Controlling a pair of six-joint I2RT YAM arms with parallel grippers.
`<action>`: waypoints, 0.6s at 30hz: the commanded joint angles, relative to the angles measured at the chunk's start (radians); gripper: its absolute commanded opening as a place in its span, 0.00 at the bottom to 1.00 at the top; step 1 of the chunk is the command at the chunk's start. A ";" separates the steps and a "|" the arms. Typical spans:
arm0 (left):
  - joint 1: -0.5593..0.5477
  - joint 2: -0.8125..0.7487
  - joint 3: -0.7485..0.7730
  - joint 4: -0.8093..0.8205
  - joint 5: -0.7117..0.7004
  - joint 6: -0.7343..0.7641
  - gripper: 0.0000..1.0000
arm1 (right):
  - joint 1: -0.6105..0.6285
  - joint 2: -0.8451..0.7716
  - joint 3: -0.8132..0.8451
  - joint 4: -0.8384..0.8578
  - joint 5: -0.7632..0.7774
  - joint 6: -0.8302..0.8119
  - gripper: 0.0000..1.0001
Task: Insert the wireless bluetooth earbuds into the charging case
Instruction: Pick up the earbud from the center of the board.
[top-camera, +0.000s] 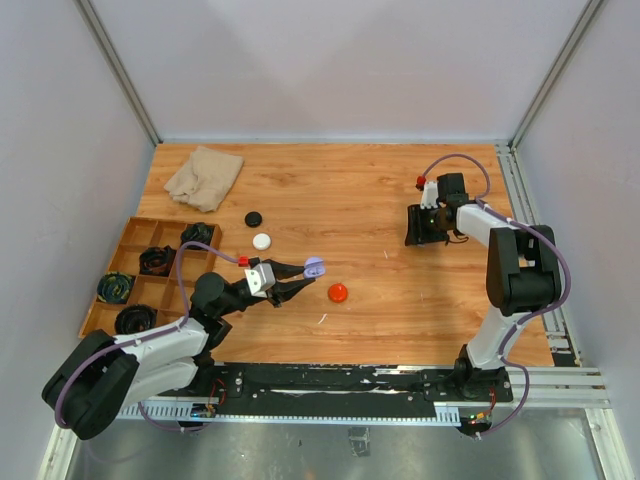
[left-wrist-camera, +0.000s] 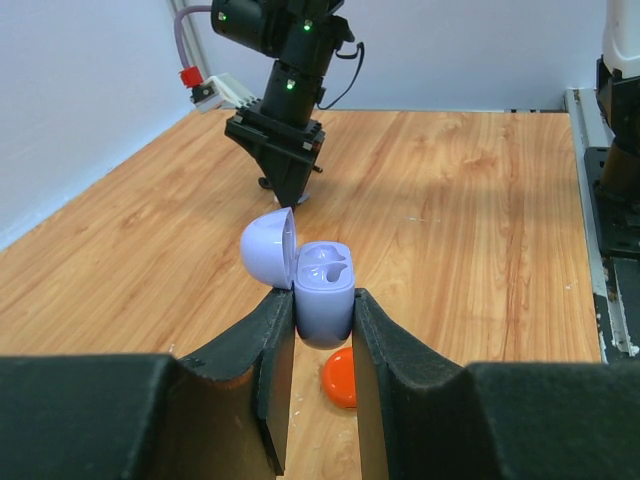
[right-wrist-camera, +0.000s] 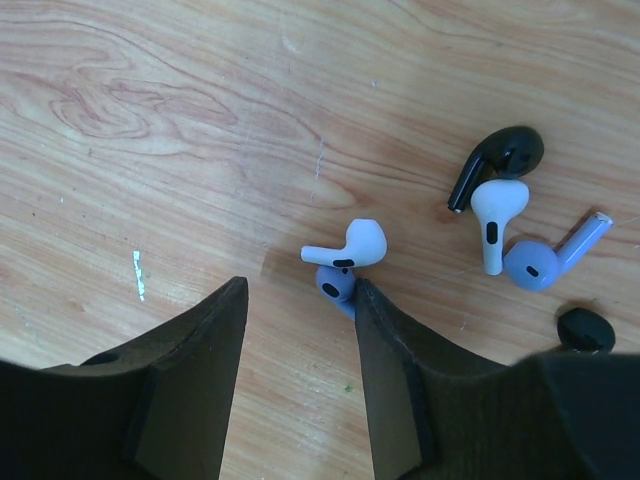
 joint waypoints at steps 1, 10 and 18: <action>-0.001 -0.015 0.007 0.042 -0.015 0.000 0.00 | -0.001 0.002 0.013 -0.048 -0.008 0.030 0.47; -0.001 -0.009 -0.006 0.072 -0.037 -0.018 0.00 | 0.048 0.032 0.063 -0.107 0.129 0.006 0.36; -0.001 -0.017 -0.024 0.085 -0.061 -0.037 0.00 | 0.101 0.065 0.083 -0.151 0.168 0.015 0.31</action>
